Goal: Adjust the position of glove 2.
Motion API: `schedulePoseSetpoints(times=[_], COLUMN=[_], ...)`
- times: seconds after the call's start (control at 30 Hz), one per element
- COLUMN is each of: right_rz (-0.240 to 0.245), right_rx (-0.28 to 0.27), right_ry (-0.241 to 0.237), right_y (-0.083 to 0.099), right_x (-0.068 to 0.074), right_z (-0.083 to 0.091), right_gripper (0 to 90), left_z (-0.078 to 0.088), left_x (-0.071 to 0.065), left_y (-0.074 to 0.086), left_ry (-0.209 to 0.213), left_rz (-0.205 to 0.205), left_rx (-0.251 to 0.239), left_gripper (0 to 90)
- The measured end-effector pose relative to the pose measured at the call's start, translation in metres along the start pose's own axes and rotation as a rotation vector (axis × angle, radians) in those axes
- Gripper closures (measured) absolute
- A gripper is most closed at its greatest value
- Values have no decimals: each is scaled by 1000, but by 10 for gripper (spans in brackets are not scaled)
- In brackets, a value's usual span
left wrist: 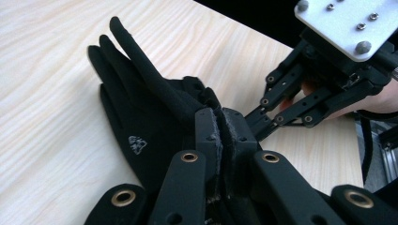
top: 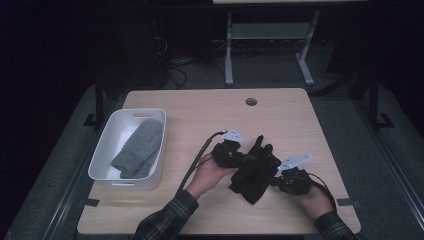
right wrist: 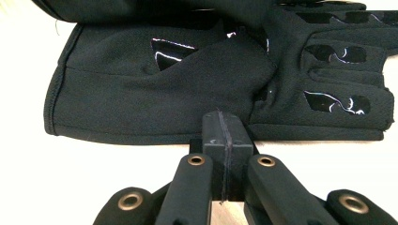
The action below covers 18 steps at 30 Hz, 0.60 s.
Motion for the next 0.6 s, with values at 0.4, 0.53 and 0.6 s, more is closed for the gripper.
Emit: schedulePoseSetpoints(times=[0.4, 0.53, 0.6], right_rz=[2, 1, 3], right_rx=[-2, -3, -4], right_ry=[-3, -3, -2], right_y=[0, 0, 0], right_x=[0, 0, -1], right_z=[0, 0, 0], right_gripper=[900, 900, 900], left_z=[-13, -11, -9], left_x=[-8, -9, -8], left_y=[-2, -4, -5], left_ry=[35, 50, 45], left_rz=[-5, 0, -4], left_rx=[-4, -33, -36], left_gripper=[819, 761, 781])
Point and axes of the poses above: each handheld gripper's, and its own axes: z roughly backward along the jaws, y roughly out of its underside, x roughly to its left, the point moved 1 cm from there along -z, roughly forward along the jaws, and after that the axes turned 10 degrees about -z, right-handed, at the moved point
